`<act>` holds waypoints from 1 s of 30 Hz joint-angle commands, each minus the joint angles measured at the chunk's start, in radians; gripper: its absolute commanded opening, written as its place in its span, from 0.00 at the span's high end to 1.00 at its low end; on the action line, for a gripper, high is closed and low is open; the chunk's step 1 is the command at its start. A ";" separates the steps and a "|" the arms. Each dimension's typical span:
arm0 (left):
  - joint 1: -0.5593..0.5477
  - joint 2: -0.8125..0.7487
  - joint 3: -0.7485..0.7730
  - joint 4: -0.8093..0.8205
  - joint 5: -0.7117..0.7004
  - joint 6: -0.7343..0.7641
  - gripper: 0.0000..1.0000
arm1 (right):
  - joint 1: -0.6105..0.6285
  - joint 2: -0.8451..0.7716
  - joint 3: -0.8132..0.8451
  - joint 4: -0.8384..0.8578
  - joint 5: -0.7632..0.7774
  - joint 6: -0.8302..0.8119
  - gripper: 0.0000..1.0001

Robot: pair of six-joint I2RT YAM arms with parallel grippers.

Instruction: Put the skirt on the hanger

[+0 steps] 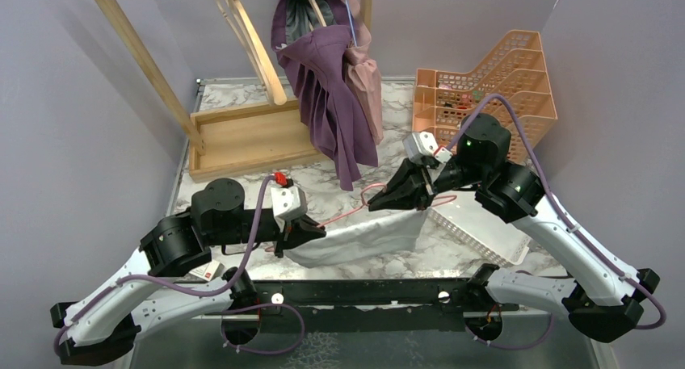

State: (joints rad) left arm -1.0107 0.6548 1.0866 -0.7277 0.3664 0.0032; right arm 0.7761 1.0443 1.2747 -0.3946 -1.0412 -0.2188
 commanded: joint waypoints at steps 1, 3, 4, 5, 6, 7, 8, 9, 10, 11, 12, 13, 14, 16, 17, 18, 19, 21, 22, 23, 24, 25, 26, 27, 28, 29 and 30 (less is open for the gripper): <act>0.001 -0.024 0.000 0.019 -0.254 -0.047 1.00 | 0.003 -0.035 0.010 0.073 0.109 0.040 0.68; 0.001 -0.044 -0.014 0.016 -0.412 -0.076 1.00 | 0.003 -0.043 -0.010 0.096 0.183 0.057 0.44; 0.001 -0.057 -0.025 0.018 -0.468 -0.085 1.00 | 0.003 -0.049 -0.023 0.108 0.211 0.061 0.38; 0.001 -0.071 -0.034 0.019 -0.537 -0.100 1.00 | 0.003 -0.052 -0.035 0.118 0.235 0.064 0.35; 0.001 -0.083 -0.040 0.017 -0.573 -0.113 1.00 | 0.003 -0.055 -0.044 0.127 0.259 0.067 0.34; 0.001 -0.098 -0.044 0.013 -0.598 -0.123 1.00 | 0.003 -0.057 -0.052 0.133 0.280 0.068 0.33; 0.001 -0.111 -0.049 0.009 -0.612 -0.134 1.00 | 0.003 -0.058 -0.059 0.139 0.304 0.068 0.33; 0.001 -0.126 -0.050 0.005 -0.611 -0.145 1.00 | 0.003 -0.061 -0.067 0.147 0.327 0.071 0.33; 0.001 -0.138 -0.051 -0.001 -0.602 -0.151 1.00 | 0.003 -0.063 -0.075 0.158 0.350 0.073 0.33; 0.001 -0.150 -0.054 -0.007 -0.591 -0.158 1.00 | 0.003 -0.065 -0.083 0.170 0.380 0.073 0.33; 0.001 -0.161 -0.053 -0.017 -0.578 -0.160 1.00 | 0.003 -0.066 -0.095 0.184 0.408 0.072 0.33; 0.001 -0.171 -0.055 -0.030 -0.565 -0.163 1.00 | 0.003 -0.068 -0.105 0.203 0.444 0.078 0.33; 0.001 -0.179 -0.054 -0.047 -0.560 -0.172 1.00 | 0.003 -0.068 -0.114 0.224 0.488 0.087 0.33; 0.001 -0.189 -0.040 -0.088 -0.526 -0.181 1.00 | 0.003 -0.064 -0.129 0.273 0.590 0.116 0.33; 0.001 -0.195 -0.031 -0.103 -0.498 -0.184 1.00 | 0.003 -0.059 -0.134 0.296 0.643 0.135 0.33; 0.001 -0.202 -0.023 -0.116 -0.480 -0.190 1.00 | 0.003 -0.054 -0.136 0.318 0.702 0.163 0.33; 0.002 -0.210 -0.012 -0.131 -0.475 -0.196 1.00 | 0.003 -0.047 -0.135 0.337 0.755 0.187 0.33; 0.001 -0.224 0.010 -0.162 -0.490 -0.209 1.00 | 0.003 -0.030 -0.132 0.370 0.836 0.233 0.35; 0.001 -0.234 0.022 -0.176 -0.498 -0.214 1.00 | 0.003 -0.021 -0.126 0.384 0.869 0.258 0.36; 0.001 -0.242 0.032 -0.190 -0.506 -0.223 1.00 | 0.002 -0.007 -0.118 0.391 0.902 0.289 0.37; 0.001 -0.247 0.044 -0.207 -0.518 -0.232 1.00 | 0.002 0.011 -0.108 0.394 0.930 0.315 0.38; 0.001 -0.253 0.055 -0.223 -0.526 -0.242 1.00 | 0.003 0.029 -0.092 0.388 0.949 0.335 0.38; 0.001 -0.256 0.063 -0.242 -0.530 -0.252 1.00 | 0.003 0.057 -0.073 0.373 0.973 0.353 0.38; 0.001 -0.258 0.074 -0.266 -0.536 -0.261 1.00 | 0.003 0.080 -0.052 0.354 0.996 0.376 0.38; 0.001 -0.255 0.086 -0.294 -0.547 -0.271 1.00 | 0.003 0.118 -0.033 0.330 1.015 0.399 0.38; 0.001 -0.251 0.098 -0.326 -0.568 -0.283 1.00 | 0.003 0.143 -0.016 0.313 1.035 0.421 0.38; 0.001 -0.246 0.113 -0.355 -0.588 -0.293 1.00 | 0.002 0.165 0.001 0.297 1.057 0.440 0.38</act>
State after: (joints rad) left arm -1.0115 0.4103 1.1389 -1.0000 -0.1497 -0.2317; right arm 0.7761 1.1309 1.2049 -0.0704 -0.1417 0.1028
